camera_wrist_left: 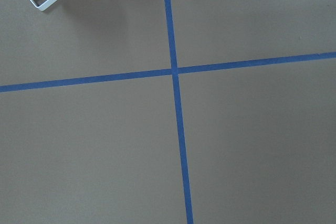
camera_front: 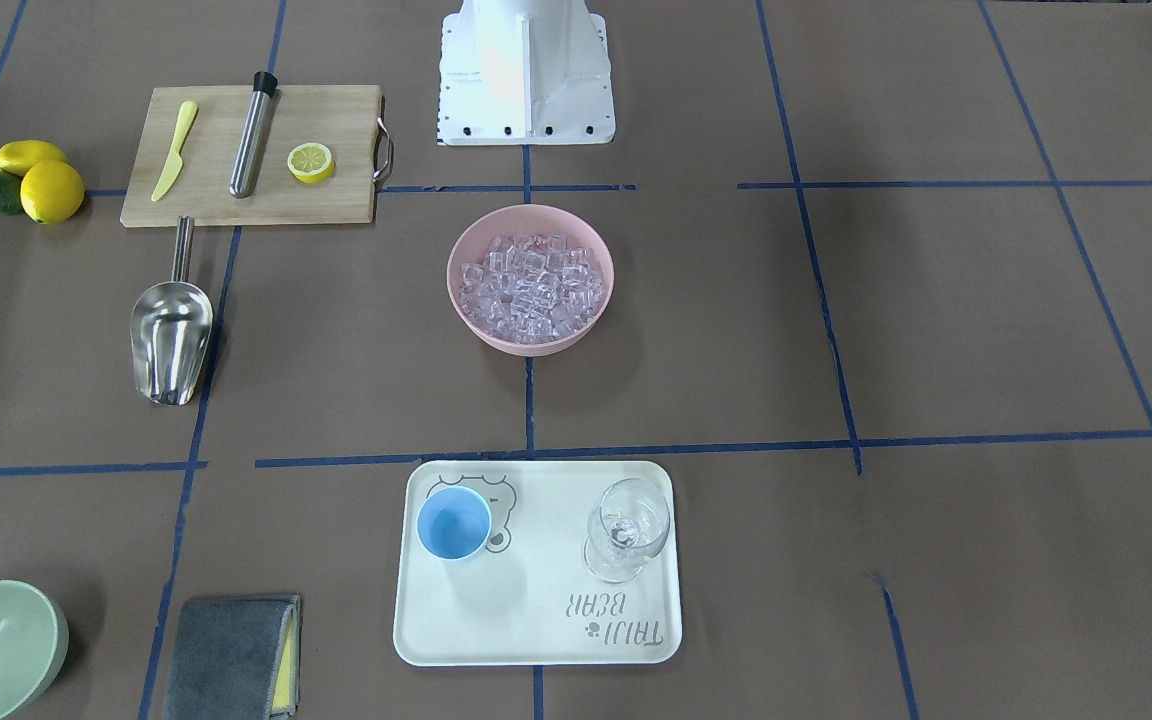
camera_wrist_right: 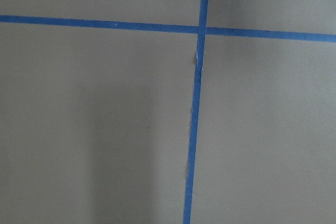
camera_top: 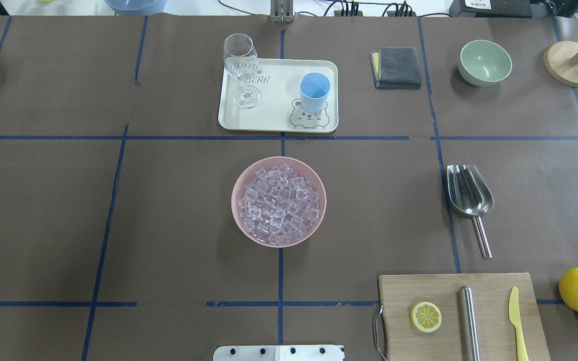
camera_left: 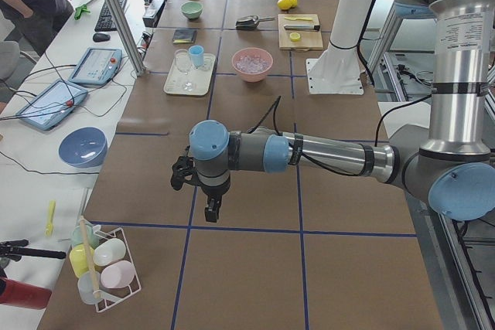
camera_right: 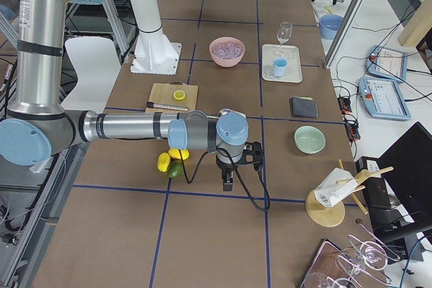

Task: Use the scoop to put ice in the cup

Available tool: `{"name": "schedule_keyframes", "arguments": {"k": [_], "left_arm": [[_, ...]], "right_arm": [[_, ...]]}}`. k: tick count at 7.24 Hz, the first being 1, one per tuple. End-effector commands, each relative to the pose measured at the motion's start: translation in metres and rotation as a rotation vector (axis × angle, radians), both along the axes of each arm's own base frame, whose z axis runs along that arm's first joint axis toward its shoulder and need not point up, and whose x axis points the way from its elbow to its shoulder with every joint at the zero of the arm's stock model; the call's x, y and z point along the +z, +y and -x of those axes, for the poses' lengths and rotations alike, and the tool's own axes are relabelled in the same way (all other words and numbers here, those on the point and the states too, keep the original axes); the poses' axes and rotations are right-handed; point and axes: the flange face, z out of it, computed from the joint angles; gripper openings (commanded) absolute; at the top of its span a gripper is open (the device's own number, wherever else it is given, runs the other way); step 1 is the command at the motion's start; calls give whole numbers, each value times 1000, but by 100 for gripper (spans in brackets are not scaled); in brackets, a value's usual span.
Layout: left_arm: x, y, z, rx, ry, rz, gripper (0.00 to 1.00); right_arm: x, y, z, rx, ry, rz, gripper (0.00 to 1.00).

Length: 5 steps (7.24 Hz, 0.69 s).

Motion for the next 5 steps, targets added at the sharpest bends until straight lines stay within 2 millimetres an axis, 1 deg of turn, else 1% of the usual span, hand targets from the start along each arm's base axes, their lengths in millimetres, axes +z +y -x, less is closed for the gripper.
{"name": "schedule_keyframes", "arguments": {"k": [1,2,3,4,5], "left_arm": [[-9,0,0,4,0,-22,100],[-12,1,0,3,-2,-27,100],[-15,-1,-1,6,-4,-34,100],[-27,-7,-2,4,-2,-56,100],[-44,-21,-2,4,-3,-99,100]], "right_arm": [[1,1,0,1,2,2,100],[-2,0,1,0,-11,-2,100],[-9,-3,1,0,-14,-16,100],[-15,-7,1,1,-10,-30,100],[-40,-26,1,0,-3,-88,100]]}}
